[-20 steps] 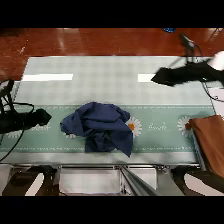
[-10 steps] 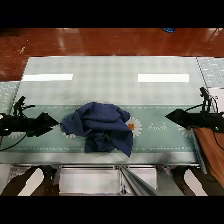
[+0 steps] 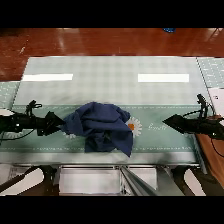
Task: Fold the shirts.
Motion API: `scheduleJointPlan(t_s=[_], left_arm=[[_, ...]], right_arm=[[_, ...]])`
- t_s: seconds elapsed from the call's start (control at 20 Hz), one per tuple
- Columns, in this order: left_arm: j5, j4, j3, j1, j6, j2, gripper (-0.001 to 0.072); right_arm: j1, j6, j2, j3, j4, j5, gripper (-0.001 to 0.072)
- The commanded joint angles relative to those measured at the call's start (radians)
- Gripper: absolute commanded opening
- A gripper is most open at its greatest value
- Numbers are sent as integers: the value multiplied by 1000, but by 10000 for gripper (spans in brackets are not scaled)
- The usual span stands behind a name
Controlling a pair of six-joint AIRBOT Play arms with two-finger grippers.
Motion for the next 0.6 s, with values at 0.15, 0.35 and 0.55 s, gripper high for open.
scheduleJointPlan(t_s=[0.15,0.35,0.55], left_arm=[[75,-98,15,-179,48,-96,488],[17,-99,67,-186,82,-92,16],[-7,-99,91,-186,89,-92,16]], right_arm=[[0,3,2,-2,6,17,409],[45,31,2,-26,17,108,409],[335,109,2,-80,90,76,409]])
